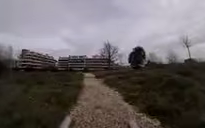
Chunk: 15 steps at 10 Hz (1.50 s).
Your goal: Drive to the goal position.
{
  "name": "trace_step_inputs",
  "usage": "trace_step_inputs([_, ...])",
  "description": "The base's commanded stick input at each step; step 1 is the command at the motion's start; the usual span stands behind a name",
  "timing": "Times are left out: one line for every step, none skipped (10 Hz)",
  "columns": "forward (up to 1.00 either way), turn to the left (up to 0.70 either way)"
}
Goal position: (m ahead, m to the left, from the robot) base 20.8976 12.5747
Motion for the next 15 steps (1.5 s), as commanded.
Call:
trace_step_inputs([0.50, 0.00])
trace_step_inputs([0.50, 0.00])
trace_step_inputs([0.50, 0.00])
trace_step_inputs([0.50, 0.00])
trace_step_inputs([0.50, 0.00])
trace_step_inputs([0.50, 0.00])
trace_step_inputs([0.50, 0.00])
trace_step_inputs([0.50, 0.00])
trace_step_inputs([0.50, 0.00])
trace_step_inputs([0.50, 0.00])
trace_step_inputs([0.50, 0.00])
trace_step_inputs([0.50, 0.21])
trace_step_inputs([0.50, 0.50])
trace_step_inputs([0.50, 0.50])
trace_step_inputs([0.50, 0.50])
